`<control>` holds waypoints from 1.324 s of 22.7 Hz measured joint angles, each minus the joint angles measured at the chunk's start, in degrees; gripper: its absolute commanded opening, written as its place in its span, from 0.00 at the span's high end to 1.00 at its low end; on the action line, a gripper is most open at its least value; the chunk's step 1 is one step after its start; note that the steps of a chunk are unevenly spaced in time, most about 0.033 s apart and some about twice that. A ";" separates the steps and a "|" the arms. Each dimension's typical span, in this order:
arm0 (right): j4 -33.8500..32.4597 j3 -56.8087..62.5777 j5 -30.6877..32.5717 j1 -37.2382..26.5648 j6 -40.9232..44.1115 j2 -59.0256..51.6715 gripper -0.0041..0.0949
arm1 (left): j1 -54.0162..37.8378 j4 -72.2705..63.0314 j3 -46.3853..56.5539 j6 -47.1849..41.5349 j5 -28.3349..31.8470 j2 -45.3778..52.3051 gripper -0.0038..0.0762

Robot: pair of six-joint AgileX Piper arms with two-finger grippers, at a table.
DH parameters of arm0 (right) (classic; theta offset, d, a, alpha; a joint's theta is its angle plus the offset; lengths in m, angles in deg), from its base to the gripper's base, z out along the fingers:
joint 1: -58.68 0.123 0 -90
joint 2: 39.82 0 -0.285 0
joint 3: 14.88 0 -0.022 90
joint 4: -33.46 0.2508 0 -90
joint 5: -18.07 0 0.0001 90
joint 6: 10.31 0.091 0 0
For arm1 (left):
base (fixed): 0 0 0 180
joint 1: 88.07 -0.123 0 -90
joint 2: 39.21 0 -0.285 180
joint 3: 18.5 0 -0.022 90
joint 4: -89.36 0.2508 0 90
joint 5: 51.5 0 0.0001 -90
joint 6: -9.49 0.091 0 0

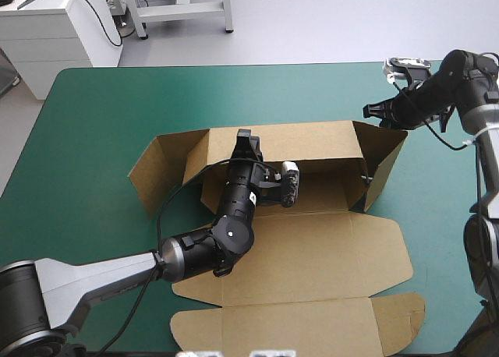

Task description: Fold the box

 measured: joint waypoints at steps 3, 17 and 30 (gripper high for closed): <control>0.69 4.18 -0.05 0.00 -1.84 -4.17 0.98 | 0.00 0.00 0.00 0.00 0.06 0.00 0.96; 13.06 44.59 -25.76 0.00 -20.94 -30.67 0.98 | 0.00 0.00 0.00 0.00 0.11 0.00 0.96; 19.38 51.67 -25.93 0.00 -49.58 -33.64 0.22 | 0.00 0.00 0.00 0.00 0.23 0.00 0.96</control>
